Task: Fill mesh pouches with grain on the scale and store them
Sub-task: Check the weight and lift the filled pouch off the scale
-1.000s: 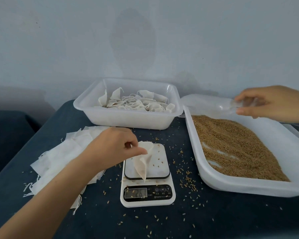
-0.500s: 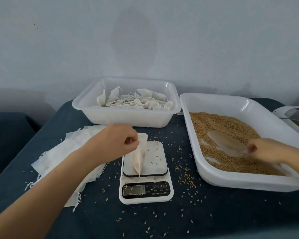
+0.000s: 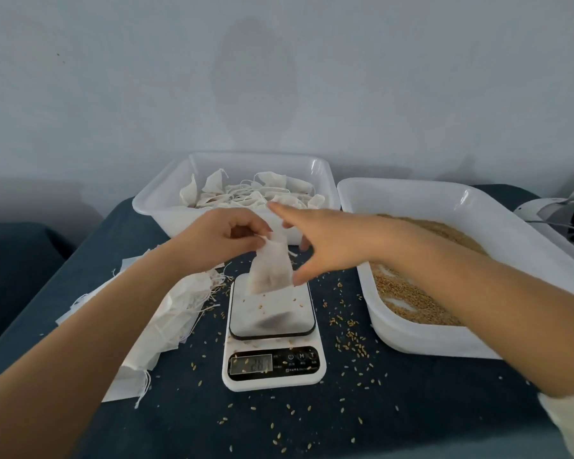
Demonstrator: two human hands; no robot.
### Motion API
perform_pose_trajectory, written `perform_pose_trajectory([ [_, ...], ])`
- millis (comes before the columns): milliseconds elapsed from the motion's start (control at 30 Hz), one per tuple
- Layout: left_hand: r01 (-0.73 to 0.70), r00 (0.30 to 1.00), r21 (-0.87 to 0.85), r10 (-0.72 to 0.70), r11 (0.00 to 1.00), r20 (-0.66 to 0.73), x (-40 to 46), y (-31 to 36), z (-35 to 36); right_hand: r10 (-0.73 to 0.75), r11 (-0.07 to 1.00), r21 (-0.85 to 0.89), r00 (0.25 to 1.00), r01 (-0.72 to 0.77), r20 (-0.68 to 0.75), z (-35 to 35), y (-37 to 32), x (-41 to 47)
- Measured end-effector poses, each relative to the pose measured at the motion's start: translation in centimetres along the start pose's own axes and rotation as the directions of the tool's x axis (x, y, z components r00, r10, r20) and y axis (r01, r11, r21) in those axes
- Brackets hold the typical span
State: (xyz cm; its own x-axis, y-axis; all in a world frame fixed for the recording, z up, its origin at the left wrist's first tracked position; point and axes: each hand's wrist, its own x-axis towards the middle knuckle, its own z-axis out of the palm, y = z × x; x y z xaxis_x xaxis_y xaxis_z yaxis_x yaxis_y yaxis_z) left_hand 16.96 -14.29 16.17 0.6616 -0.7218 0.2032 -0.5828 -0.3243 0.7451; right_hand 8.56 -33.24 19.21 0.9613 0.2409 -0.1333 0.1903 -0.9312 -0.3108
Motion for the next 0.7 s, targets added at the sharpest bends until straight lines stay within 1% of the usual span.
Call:
perform_pose_trajectory([
  [33, 0.007, 1.0, 0.001, -0.007, 1.0, -0.008, 0.2, -0.1, -0.2, -0.001, 1.0, 0.007, 1.0, 0.001, -0.006, 0.3, -0.6, 1.5],
  [67, 0.016, 1.0, 0.004, -0.015, 1.0, -0.026, 0.5, -0.3, -0.4, 0.002, 0.999, 0.044, 0.999, 0.0, -0.045, 0.6, -1.0, 2.7],
  [133, 0.017, 0.996, -0.009, -0.017, 1.0, -0.084, 0.9, -0.8, -0.7, 0.061, 0.99, 0.137, 0.988, -0.042, -0.139, 0.8, -1.2, 4.5],
  [200, 0.008, 0.99, -0.012, -0.01, 1.0, -0.144, 1.3, -1.4, -0.8, 0.106, 0.98, 0.185, 0.978, -0.072, -0.177, 1.1, -0.8, 5.6],
  [333, 0.0, 0.972, 0.192, 0.046, 0.981, -0.231, 1.5, -2.0, -0.5, 0.132, 0.976, 0.2, 0.958, -0.082, -0.256, 2.1, 0.1, 6.2],
  [400, -0.007, 0.97, 0.238, 0.064, 0.971, -0.233, 1.0, -2.1, 0.0, 0.141, 0.978, 0.19, 0.953, -0.091, -0.27, 2.8, 0.7, 6.0],
  [500, -0.038, 0.984, 0.257, 0.081, 0.966, -0.157, -0.4, -2.6, 1.3, 0.119, 0.982, 0.174, 0.966, -0.08, -0.228, 3.8, 1.3, 5.0],
  [600, -0.067, 0.994, 0.258, 0.085, 0.964, -0.061, -1.9, -3.4, 2.8, 0.089, 0.993, 0.091, 0.992, -0.081, -0.094, 5.1, 1.5, 3.9],
  [700, -0.06, 0.998, 0.22, 0.064, 0.974, -0.013, -3.1, -4.0, 3.8, 0.089, 0.994, 0.062, 0.995, -0.091, 0.042, 5.5, 1.2, 3.0],
])
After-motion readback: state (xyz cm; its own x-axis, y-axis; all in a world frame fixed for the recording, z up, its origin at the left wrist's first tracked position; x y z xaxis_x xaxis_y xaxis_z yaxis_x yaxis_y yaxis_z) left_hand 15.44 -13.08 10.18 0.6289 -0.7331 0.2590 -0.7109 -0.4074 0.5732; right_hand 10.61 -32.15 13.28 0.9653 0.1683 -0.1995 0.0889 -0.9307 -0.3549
